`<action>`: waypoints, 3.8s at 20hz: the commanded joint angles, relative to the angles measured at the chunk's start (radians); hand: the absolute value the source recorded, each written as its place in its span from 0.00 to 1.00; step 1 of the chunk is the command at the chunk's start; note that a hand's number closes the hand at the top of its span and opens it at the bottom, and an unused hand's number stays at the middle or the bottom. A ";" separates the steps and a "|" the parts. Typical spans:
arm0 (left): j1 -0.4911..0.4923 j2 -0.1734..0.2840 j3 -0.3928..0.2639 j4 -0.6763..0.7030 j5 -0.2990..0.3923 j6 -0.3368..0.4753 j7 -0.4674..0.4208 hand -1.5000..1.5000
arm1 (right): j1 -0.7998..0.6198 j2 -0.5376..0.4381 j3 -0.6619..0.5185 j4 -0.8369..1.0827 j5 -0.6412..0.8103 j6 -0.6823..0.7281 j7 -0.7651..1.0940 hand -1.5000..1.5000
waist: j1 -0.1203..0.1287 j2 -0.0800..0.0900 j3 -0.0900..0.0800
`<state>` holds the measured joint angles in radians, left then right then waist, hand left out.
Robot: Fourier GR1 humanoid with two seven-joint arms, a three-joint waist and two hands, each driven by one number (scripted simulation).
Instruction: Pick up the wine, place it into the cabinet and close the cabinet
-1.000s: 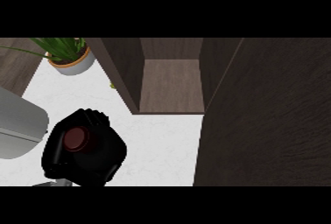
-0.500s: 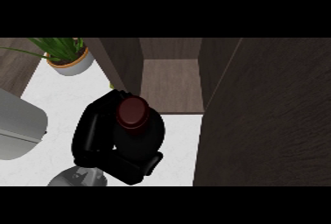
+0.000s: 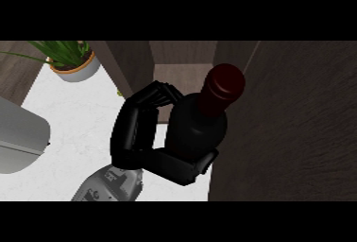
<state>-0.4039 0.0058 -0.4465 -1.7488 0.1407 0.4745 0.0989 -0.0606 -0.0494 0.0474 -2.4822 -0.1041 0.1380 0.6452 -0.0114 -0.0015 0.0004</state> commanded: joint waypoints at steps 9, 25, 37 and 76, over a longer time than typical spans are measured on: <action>-0.170 -0.006 -0.067 0.240 0.029 0.170 -0.099 1.00 | 0.012 -0.010 -0.020 -0.110 -0.076 -0.003 0.051 0.00 | -0.005 0.002 0.000; -0.145 -0.006 0.011 0.344 0.161 0.132 -0.242 1.00 | 0.002 -0.008 -0.029 -0.093 -0.083 0.006 0.047 0.00 | 0.004 0.001 0.000; -0.149 -0.006 0.005 0.545 0.115 0.146 -0.432 1.00 | -0.065 -0.030 -0.058 -0.077 -0.115 -0.010 0.095 0.00 | 0.006 0.001 -0.001; -0.583 0.030 0.312 1.279 0.280 -0.011 -0.712 1.00 | 0.029 -0.005 -0.049 -0.098 -0.132 0.034 0.050 0.00 | -0.017 0.007 -0.001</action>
<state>-0.9588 0.0109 -0.1802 -0.5285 0.4226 0.4914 -0.5708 -0.0613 -0.0420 0.0149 -2.4616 -0.1304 0.1746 0.6200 -0.0296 0.0057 -0.0001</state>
